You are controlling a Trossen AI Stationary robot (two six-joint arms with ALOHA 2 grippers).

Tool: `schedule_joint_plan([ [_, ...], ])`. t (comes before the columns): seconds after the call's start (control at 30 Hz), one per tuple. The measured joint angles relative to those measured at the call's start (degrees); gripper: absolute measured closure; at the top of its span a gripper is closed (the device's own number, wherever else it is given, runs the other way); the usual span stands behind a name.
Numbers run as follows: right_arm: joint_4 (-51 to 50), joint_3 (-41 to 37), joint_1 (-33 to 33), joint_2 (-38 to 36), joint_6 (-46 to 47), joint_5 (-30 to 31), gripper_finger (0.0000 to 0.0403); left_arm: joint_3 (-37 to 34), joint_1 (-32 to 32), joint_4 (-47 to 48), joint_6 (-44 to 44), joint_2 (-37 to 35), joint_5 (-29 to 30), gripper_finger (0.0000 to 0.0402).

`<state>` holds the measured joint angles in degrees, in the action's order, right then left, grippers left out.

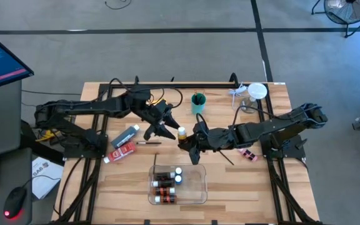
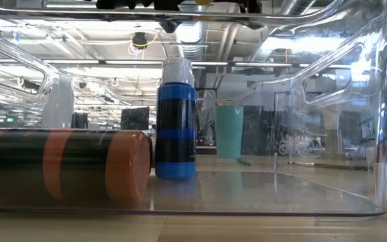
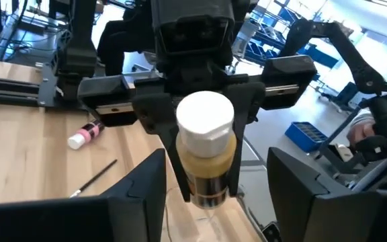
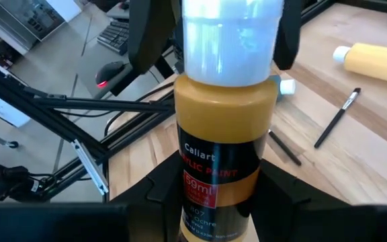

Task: Pick & Place Paint Supplies
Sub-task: Put the dark yellow paint bottle into the transparent bin

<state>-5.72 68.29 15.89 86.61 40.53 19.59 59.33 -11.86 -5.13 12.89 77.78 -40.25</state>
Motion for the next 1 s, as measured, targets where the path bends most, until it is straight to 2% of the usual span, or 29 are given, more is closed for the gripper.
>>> schedule_joint_plan([
  [0.27,-0.1,0.0,-0.4,0.0,0.0,-0.1,0.0274,0.0,-0.2,-0.5,-0.6,0.1,0.3,0.0242],
  [0.37,-0.3,0.0,-0.4,0.0,0.0,-0.1,0.0274,1.0,-0.2,-0.9,-0.4,2.5,0.3,0.0241],
  [0.6,-0.5,0.0,-0.7,0.0,0.0,-0.3,0.0274,5.9,1.2,-1.0,1.7,9.3,-5.9,0.0241],
  [1.0,-0.7,0.0,-0.7,0.0,-0.5,-0.3,0.0274,6.0,-4.0,-0.3,2.6,3.1,-5.1,0.0250],
])
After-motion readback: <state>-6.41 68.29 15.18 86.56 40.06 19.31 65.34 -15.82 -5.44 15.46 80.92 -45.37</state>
